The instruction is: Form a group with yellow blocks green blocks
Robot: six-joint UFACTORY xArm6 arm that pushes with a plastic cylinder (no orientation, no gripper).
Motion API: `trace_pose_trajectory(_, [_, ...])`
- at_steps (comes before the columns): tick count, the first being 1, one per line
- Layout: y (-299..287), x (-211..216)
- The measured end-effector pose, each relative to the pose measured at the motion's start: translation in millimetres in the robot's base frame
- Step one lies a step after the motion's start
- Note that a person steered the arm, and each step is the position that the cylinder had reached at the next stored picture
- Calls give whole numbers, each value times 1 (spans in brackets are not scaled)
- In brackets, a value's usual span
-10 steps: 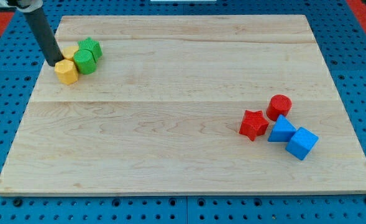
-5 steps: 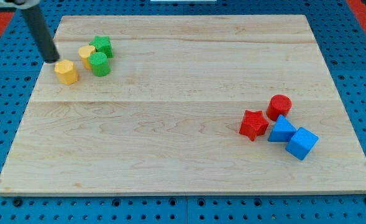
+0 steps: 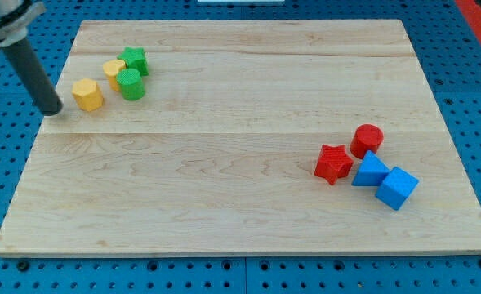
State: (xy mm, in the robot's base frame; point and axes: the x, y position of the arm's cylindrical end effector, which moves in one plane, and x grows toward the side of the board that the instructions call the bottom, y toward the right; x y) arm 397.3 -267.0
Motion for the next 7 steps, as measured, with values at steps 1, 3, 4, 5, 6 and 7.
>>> trace_pose_trajectory(1, [3, -22])
trace_pose_trajectory(3, [25, -24])
trace_pose_trajectory(4, [-16, -14])
trace_pose_trajectory(5, [-36, -72])
trace_pose_trajectory(6, [-7, -140])
trace_pose_trajectory(7, [48, -152])
